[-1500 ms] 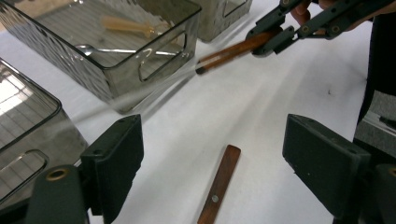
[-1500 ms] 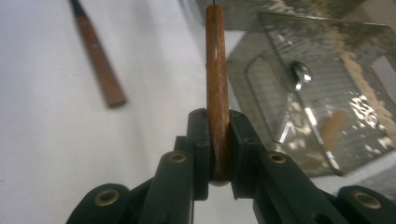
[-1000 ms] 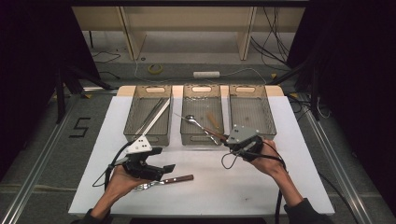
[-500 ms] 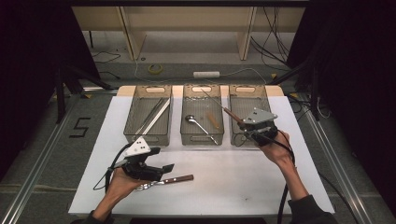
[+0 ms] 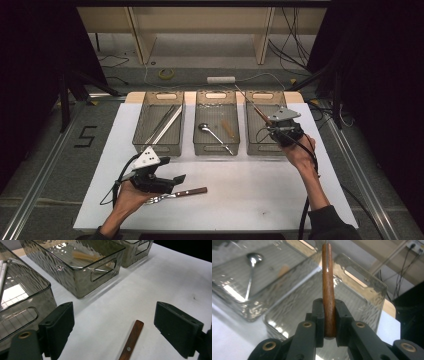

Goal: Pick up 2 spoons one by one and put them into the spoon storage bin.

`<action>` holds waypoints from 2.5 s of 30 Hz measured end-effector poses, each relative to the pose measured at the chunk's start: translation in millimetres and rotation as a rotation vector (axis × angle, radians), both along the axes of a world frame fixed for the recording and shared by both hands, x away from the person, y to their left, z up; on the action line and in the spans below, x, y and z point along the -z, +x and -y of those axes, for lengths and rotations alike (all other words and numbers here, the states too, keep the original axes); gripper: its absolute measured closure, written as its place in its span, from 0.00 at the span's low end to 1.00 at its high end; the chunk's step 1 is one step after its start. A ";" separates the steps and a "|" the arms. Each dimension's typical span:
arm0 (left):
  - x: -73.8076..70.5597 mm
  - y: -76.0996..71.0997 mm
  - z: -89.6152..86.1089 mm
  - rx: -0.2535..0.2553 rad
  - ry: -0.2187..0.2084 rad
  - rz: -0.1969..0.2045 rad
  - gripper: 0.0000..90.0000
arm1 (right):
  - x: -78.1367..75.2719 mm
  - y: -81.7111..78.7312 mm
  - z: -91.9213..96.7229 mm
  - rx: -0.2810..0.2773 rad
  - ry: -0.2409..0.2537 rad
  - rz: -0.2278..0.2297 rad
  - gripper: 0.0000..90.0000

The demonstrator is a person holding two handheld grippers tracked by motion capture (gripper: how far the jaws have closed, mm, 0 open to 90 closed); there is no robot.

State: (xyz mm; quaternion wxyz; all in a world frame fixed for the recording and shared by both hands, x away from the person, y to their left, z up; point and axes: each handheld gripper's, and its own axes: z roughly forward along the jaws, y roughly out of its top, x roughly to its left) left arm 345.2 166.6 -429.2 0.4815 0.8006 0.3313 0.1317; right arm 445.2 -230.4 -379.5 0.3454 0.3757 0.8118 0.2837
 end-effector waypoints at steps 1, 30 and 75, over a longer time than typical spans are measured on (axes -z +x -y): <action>0.1 0.0 0.1 0.000 0.002 0.001 0.18 | 1.1 1.4 0.6 0.010 0.001 -0.009 0.90; 2.5 -0.2 2.8 0.011 0.024 -0.011 0.18 | 24.5 28.1 7.8 0.170 -0.061 -0.136 0.90; 7.5 1.9 7.9 0.066 0.106 -0.082 0.18 | -7.3 -9.4 -5.3 -0.124 0.244 -0.162 0.46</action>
